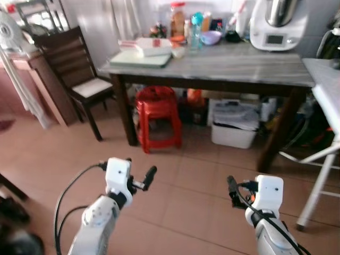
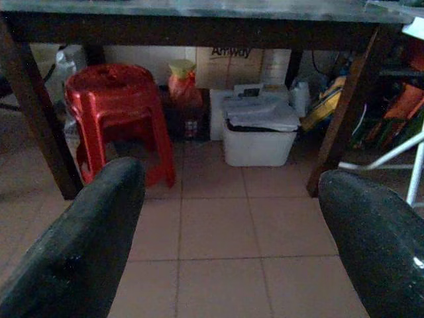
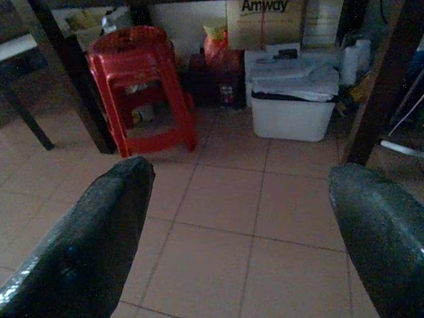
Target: Setting the table
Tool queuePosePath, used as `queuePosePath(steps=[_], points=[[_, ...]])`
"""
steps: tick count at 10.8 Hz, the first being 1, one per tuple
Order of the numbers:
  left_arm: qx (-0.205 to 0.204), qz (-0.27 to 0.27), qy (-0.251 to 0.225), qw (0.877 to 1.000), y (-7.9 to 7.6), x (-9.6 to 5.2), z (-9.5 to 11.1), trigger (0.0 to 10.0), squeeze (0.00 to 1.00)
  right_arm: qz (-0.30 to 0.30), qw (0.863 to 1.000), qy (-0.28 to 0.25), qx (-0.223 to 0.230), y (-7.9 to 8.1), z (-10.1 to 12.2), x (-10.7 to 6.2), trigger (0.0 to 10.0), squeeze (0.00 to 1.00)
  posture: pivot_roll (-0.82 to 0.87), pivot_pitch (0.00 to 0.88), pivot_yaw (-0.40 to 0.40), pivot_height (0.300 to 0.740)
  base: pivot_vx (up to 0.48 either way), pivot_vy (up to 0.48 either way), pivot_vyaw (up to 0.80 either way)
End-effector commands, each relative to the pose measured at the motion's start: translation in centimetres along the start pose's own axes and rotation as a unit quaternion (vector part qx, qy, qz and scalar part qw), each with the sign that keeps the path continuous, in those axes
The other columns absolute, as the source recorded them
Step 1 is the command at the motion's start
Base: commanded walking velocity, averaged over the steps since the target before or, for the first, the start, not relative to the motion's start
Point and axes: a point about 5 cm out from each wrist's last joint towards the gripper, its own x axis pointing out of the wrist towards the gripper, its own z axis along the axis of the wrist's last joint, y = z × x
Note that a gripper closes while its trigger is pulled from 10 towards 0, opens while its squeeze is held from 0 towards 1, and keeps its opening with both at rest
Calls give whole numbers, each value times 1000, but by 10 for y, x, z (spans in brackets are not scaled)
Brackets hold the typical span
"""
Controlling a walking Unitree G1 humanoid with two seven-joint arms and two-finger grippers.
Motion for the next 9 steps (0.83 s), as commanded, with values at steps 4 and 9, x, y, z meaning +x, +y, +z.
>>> queuePosePath(steps=[4, 9], points=[[-14, -15, -21, 1000, 6, -5, 8, 10000, 0, 14, 1000, -5, 3, 10, 2, 3, 10000, 0, 59, 0, 49, 740, 0, 0, 0], [-26, -49, -32, 998, -3, -7, 11, 10000, 0, 12, 1000, -15, 2, 10, 5, 3, 10000, 0, 51, 0, 55, 740, 325, 0, -494]])
